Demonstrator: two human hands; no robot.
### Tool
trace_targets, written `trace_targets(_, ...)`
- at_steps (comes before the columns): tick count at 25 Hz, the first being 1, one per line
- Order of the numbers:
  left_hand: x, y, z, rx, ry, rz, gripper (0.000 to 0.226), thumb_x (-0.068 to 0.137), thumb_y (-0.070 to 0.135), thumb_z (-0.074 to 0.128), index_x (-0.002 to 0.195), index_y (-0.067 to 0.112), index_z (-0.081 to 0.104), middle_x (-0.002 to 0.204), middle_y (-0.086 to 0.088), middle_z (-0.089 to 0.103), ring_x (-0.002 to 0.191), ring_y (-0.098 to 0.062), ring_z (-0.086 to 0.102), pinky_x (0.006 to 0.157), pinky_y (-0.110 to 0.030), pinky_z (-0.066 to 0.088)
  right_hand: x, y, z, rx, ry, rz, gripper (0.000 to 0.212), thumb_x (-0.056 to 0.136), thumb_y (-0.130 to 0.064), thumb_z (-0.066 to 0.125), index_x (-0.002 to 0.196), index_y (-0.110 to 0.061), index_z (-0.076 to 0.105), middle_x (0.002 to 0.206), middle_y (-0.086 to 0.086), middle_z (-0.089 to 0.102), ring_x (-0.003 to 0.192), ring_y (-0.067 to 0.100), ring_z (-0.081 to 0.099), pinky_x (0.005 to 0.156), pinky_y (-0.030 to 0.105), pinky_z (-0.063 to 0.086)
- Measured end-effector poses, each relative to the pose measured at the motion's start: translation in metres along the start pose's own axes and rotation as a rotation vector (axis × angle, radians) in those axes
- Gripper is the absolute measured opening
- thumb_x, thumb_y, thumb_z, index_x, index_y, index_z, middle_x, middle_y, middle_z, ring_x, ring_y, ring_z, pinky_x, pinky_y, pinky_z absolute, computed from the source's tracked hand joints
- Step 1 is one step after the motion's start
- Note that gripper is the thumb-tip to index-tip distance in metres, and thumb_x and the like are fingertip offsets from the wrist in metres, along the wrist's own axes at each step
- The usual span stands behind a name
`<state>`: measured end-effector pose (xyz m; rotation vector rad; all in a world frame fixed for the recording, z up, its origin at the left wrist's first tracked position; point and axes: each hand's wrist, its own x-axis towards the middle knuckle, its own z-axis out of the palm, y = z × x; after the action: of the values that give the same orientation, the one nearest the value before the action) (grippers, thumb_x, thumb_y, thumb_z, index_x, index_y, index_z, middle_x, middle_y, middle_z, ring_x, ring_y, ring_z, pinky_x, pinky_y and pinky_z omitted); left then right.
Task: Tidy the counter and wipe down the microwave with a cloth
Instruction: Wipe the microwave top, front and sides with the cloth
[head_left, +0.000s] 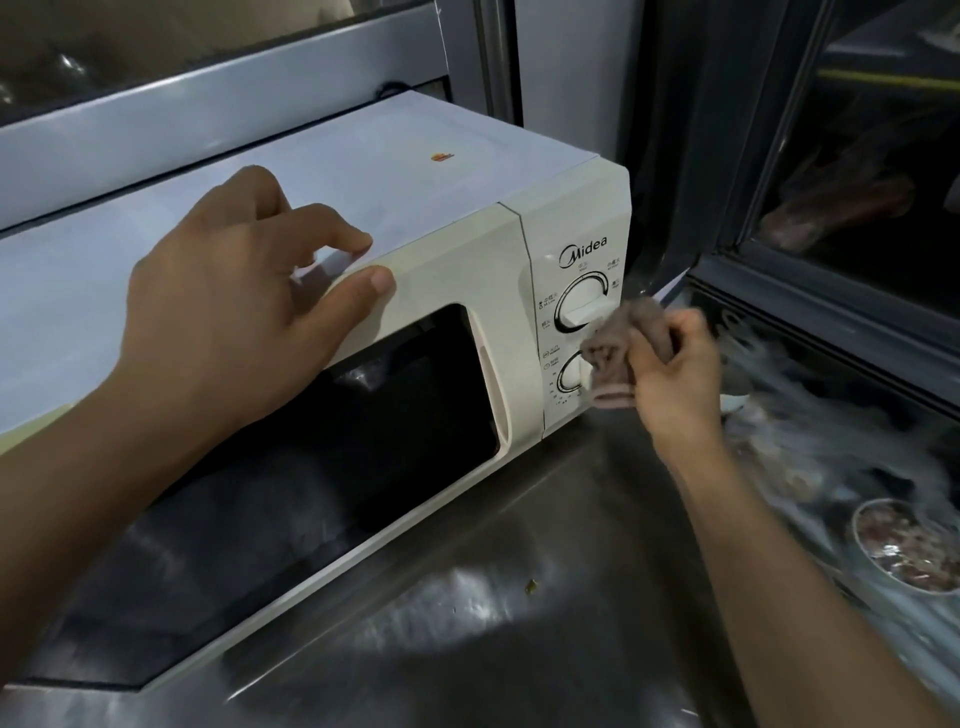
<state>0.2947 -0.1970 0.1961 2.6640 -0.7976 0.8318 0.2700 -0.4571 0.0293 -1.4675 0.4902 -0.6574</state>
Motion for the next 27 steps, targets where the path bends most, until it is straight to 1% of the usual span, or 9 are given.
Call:
trace_targets(2, -0.001, 0.000, 0.000, -0.013, 0.004, -0.005, 0.046, 0.082, 0.059, 0.045, 0.109, 0.028, 0.066, 0.092, -0.004, 0.052, 0.082, -0.024, 0.056, 0.070, -0.048, 0.050, -0.012, 0.003, -0.003, 0.000, -0.059, 0.041, 0.023, 0.086, -0.012, 0.065, 0.079, -0.030, 0.051, 0.090, 0.009, 0.066, 0.084, 0.033, 0.069, 0.072, 0.055, 0.056)
trace_targets(4, -0.001, -0.001, 0.001, -0.005, 0.011, 0.013, 0.047, 0.082, 0.060, 0.044, 0.109, 0.028, 0.066, 0.090, -0.005, 0.052, 0.081, -0.025, 0.055, 0.068, -0.048, 0.050, -0.005, -0.009, -0.001, -0.004, -0.061, -0.083, 0.027, 0.082, -0.013, 0.068, 0.074, -0.033, 0.052, 0.080, -0.002, 0.064, 0.074, 0.017, 0.069, 0.063, 0.042, 0.059)
trace_targets(8, 0.000, -0.009, 0.007, -0.024, 0.015, 0.029, 0.046, 0.083, 0.065, 0.042, 0.109, 0.033, 0.062, 0.086, 0.000, 0.048, 0.082, -0.025, 0.052, 0.071, -0.053, 0.049, 0.006, -0.012, 0.001, -0.066, -0.083, -0.194, 0.023, 0.077, -0.021, 0.067, 0.072, -0.035, 0.050, 0.083, 0.001, 0.061, 0.076, 0.012, 0.064, 0.067, 0.028, 0.052)
trace_targets(13, 0.002, -0.017, 0.016, -0.039, 0.017, 0.024, 0.047, 0.083, 0.069, 0.041, 0.111, 0.036, 0.059, 0.085, 0.004, 0.046, 0.084, -0.023, 0.049, 0.075, -0.054, 0.047, 0.002, 0.034, -0.009, -0.060, -0.151, 0.049, 0.029, 0.088, -0.008, 0.061, 0.070, -0.027, 0.050, 0.077, 0.003, 0.063, 0.071, 0.019, 0.066, 0.059, 0.039, 0.057)
trace_targets(16, 0.002, -0.015, 0.012, -0.043, 0.010, 0.013, 0.047, 0.083, 0.068, 0.041, 0.110, 0.034, 0.061, 0.085, 0.003, 0.045, 0.085, -0.024, 0.050, 0.076, -0.053, 0.047, -0.011, 0.044, -0.008, -0.179, -0.091, 0.111, 0.024, 0.089, -0.012, 0.060, 0.073, -0.023, 0.046, 0.077, 0.002, 0.060, 0.060, -0.002, 0.061, 0.058, 0.024, 0.049)
trace_targets(19, 0.001, -0.009, 0.009, -0.020, -0.016, 0.018, 0.048, 0.083, 0.065, 0.042, 0.110, 0.032, 0.063, 0.087, -0.002, 0.049, 0.086, -0.026, 0.052, 0.076, -0.052, 0.047, -0.038, 0.041, 0.015, -0.059, 0.022, 0.192, 0.020, 0.093, -0.010, 0.054, 0.078, -0.017, 0.041, 0.083, 0.009, 0.058, 0.055, -0.004, 0.064, 0.045, 0.012, 0.048)
trace_targets(23, -0.001, -0.001, 0.001, -0.001, -0.015, 0.007, 0.049, 0.083, 0.061, 0.042, 0.111, 0.028, 0.065, 0.090, -0.004, 0.050, 0.086, -0.027, 0.055, 0.077, -0.048, 0.049, -0.078, 0.027, 0.041, 0.126, -0.056, 0.305, 0.015, 0.093, -0.002, 0.048, 0.086, -0.015, 0.043, 0.111, 0.022, 0.052, 0.079, 0.034, 0.069, 0.049, 0.039, 0.058)
trace_targets(25, 0.000, 0.002, -0.002, 0.008, -0.023, 0.006, 0.050, 0.082, 0.060, 0.042, 0.112, 0.027, 0.065, 0.094, -0.006, 0.052, 0.086, -0.027, 0.056, 0.076, -0.049, 0.049, -0.084, 0.010, 0.041, 0.103, -0.035, 0.218, 0.013, 0.093, 0.000, 0.046, 0.092, -0.013, 0.050, 0.100, 0.021, 0.058, 0.076, 0.028, 0.068, 0.048, 0.037, 0.057)
trace_targets(27, 0.000, 0.004, -0.003, 0.008, -0.029, -0.010, 0.051, 0.081, 0.059, 0.043, 0.112, 0.026, 0.066, 0.095, -0.008, 0.053, 0.087, -0.028, 0.056, 0.076, -0.049, 0.049, -0.086, -0.010, 0.044, 0.106, -0.030, 0.106, 0.017, 0.093, -0.004, 0.044, 0.100, -0.011, 0.057, 0.095, 0.020, 0.062, 0.083, 0.029, 0.068, 0.068, 0.043, 0.058)
